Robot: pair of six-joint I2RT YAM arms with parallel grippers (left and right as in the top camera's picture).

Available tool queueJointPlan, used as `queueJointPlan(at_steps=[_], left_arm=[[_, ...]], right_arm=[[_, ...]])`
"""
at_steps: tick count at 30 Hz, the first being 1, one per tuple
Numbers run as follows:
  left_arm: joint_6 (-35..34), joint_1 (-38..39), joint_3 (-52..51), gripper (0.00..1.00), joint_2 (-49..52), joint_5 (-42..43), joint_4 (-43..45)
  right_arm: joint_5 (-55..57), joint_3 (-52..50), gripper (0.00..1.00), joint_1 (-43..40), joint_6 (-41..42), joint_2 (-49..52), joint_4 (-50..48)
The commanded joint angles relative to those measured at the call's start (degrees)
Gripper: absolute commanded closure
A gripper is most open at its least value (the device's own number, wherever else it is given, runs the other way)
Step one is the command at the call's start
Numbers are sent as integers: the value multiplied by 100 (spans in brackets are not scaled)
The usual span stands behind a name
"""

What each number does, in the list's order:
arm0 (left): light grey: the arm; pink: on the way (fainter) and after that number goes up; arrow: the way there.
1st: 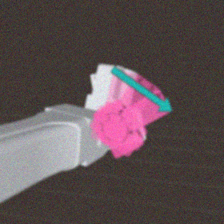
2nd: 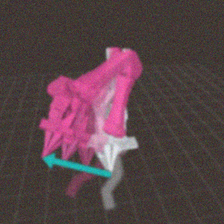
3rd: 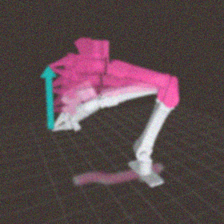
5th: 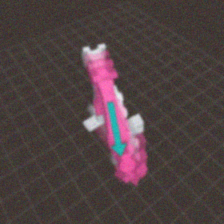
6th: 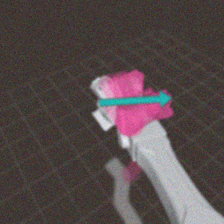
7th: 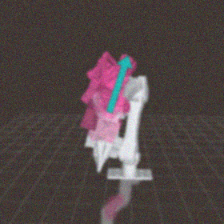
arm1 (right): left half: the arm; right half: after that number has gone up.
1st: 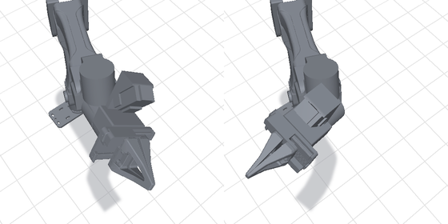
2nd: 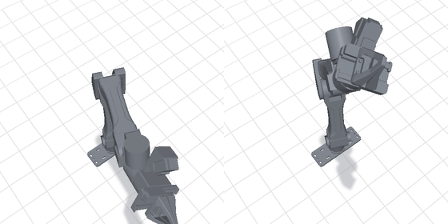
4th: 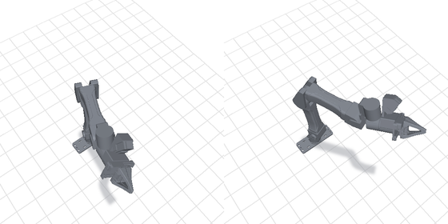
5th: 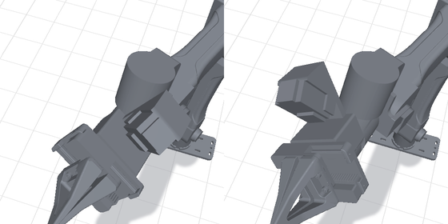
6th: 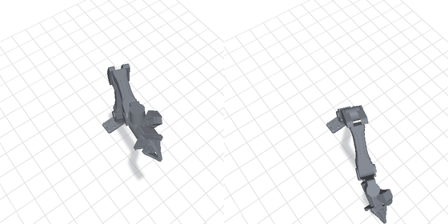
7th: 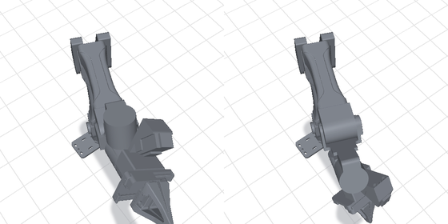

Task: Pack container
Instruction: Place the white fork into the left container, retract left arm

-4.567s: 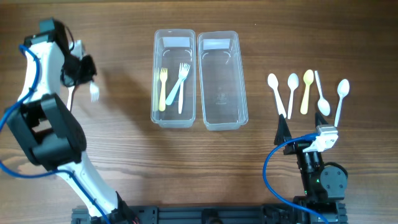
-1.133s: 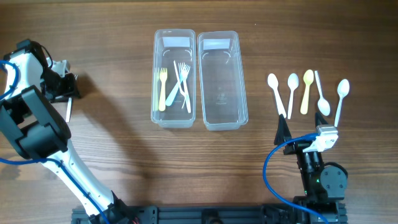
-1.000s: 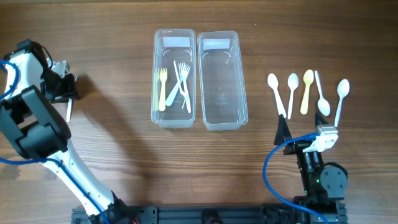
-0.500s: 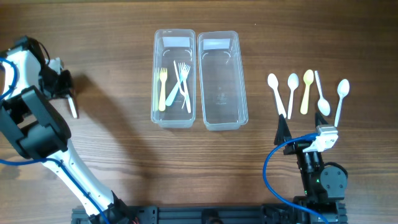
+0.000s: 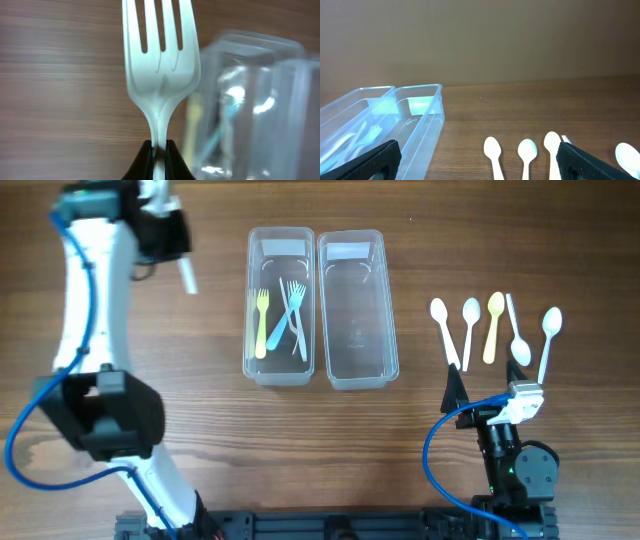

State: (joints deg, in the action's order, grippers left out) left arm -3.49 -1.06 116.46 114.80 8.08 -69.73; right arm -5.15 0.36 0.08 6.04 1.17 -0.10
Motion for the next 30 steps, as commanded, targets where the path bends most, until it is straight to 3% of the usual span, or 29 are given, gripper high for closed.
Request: queueJointPlan(at_steps=[1, 8, 11, 14, 16, 17, 20, 22, 24, 27, 30], left_arm=[[-680, 595, 11, 96, 13, 195, -22], [-885, 1469, -20, 94, 260, 149, -85], [-898, 1547, -26, 88, 413, 151, -105], [-896, 1547, -26, 72, 501, 149, -105], [-896, 1547, -26, 35, 511, 149, -87], [-894, 1545, -26, 30, 511, 149, -76], [-798, 1530, -24, 29, 511, 46, -79], [-723, 1429, -17, 27, 463, -474, -83], [-723, 1274, -17, 20, 374, -896, -85], [-728, 723, -17, 1, 129, -1362, -50], [-732, 116, -17, 1, -26, -1360, -17]], right_arm=[[-72, -7, 0, 7, 81, -46, -33], [-72, -7, 0, 7, 79, -46, -33], [-72, -7, 0, 7, 81, -46, -33], [-72, -7, 0, 7, 79, -46, -33], [-72, -7, 0, 7, 79, -46, -33], [-72, -7, 0, 7, 79, -46, -33], [-72, -7, 0, 7, 79, -46, -33], [-72, -7, 0, 7, 79, -46, -33], [-72, -7, 0, 7, 81, -46, -33], [-72, -7, 0, 7, 81, -46, -33], [-72, -7, 0, 7, 81, -46, -33]])
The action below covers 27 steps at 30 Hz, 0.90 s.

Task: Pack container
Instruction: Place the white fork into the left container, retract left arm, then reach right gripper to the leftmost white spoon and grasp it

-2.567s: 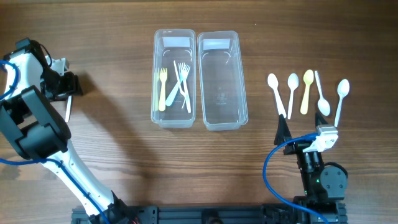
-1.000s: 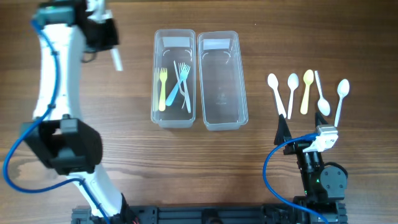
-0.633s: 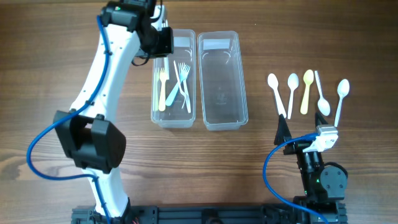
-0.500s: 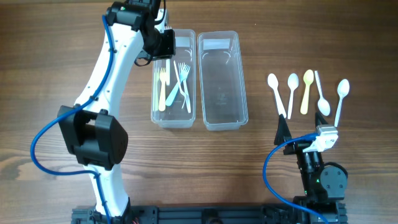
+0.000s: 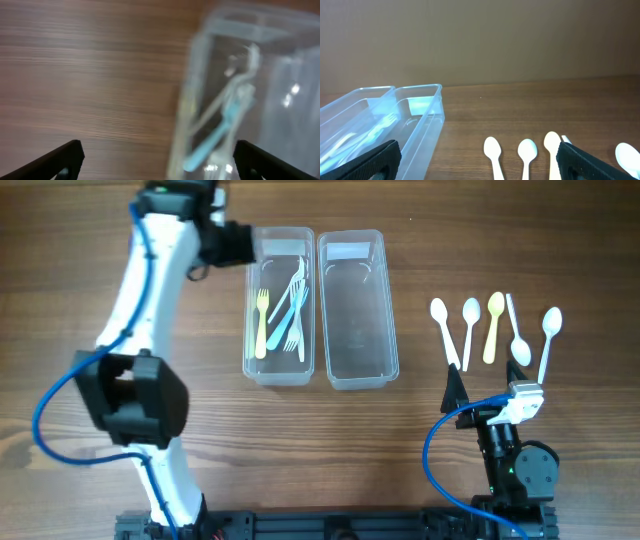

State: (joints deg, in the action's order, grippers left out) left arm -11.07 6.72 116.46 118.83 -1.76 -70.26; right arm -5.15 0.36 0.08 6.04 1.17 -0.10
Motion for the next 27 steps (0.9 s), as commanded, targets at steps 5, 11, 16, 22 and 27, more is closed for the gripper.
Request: queueJointPlan(at_steps=[5, 11, 16, 22, 27], left_arm=[[9, -1862, -17, 0, -472, -369, 103], [11, -2588, -17, 0, -472, -372, 142], [11, -2830, -20, 0, -472, -372, 142], [11, -2844, -20, 0, -472, -372, 142], [11, -2844, -20, 0, -472, -372, 142]], right_arm=[[-72, -7, 0, 7, 79, -46, -33], [-74, -7, 0, 7, 79, -46, -33], [404, -7, 0, 7, -192, -46, -291], [562, 278, 0, 7, -155, 160, -485], [835, 1537, 0, 7, -935, 1757, -505]])
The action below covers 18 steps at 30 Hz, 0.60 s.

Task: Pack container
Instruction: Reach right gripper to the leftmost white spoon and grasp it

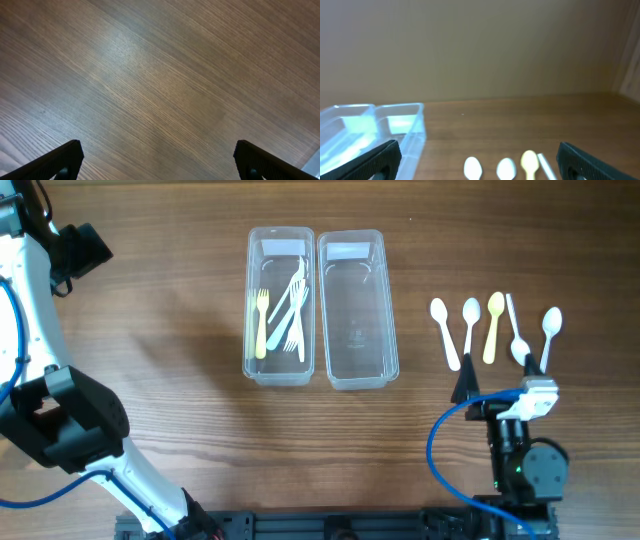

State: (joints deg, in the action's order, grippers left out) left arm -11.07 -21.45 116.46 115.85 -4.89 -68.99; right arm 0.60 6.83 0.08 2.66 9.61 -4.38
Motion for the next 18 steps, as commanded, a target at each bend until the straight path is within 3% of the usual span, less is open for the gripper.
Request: queueJointPlan(at_steps=[1, 5, 10, 13, 18], left_arm=[[11, -26, -20, 0, -175, -59, 15], [11, -26, -20, 0, -175, -59, 15], [11, -26, -20, 0, -175, -59, 15], [11, -26, -20, 0, -175, -59, 15], [11, -26, -20, 0, -175, -59, 15]], right_arm=[[258, 1318, 0, 7, -769, 1515, -63], [-214, 3899, 0, -22, -1016, 4444, 909], [-839, 7307, 0, -157, -1019, 7453, 3665], [-721, 8107, 0, -162, -1025, 8441, 4356], [-461, 8087, 0, -170, -994, 8786, 4734]])
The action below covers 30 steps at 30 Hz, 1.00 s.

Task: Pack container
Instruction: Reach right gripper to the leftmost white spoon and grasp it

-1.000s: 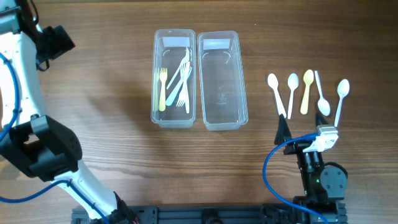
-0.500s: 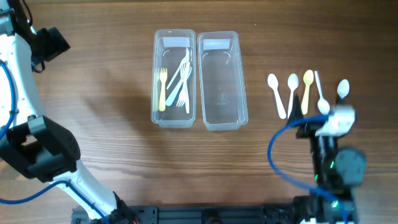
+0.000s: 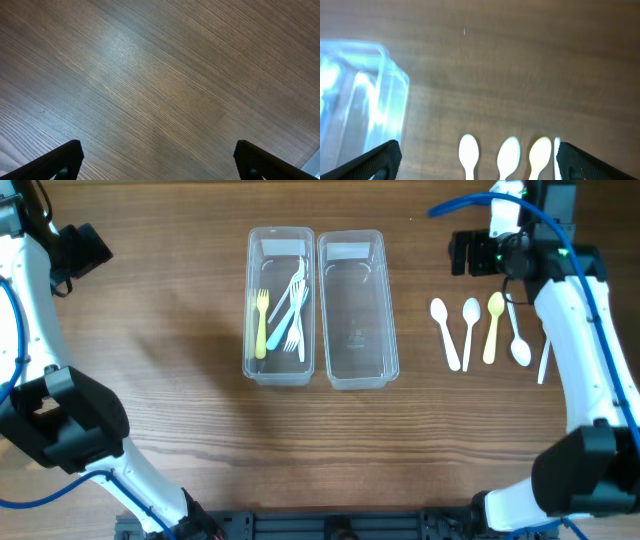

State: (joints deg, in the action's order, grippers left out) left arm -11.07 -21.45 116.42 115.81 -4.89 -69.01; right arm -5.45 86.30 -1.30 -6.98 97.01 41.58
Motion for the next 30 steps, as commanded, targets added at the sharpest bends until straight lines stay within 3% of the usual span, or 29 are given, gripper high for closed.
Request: queueJointPlan(at_steps=[1, 4, 6, 10, 13, 14, 20, 25, 30], left_arm=[[11, -26, -15, 0, -170, -59, 13], [11, -26, -15, 0, -170, -59, 17], [11, -26, -15, 0, -170, -59, 20], [11, -26, -15, 0, -170, -59, 17], [11, -26, -15, 0, -170, -59, 20], [11, -26, -15, 0, -170, -59, 20], [11, -26, -15, 0, -170, -59, 20], [11, -26, -15, 0, -170, -59, 20], [11, -26, -15, 0, -170, -59, 17]], right_arm=[[210, 133, 0, -59, 42, 59, 212], [505, 133, 2, -238, 564, 116, 417], [564, 131, 17, -450, 728, 234, 540], [562, 116, 35, -737, 872, 743, 758], [542, 94, 39, -756, 868, 1320, 861], [542, 94, 46, -756, 868, 1558, 868], [76, 94, 64, -756, 868, 2282, 901], [-42, 94, 53, -756, 839, 2291, 820], [-63, 39, 51, -756, 608, 2291, 835]])
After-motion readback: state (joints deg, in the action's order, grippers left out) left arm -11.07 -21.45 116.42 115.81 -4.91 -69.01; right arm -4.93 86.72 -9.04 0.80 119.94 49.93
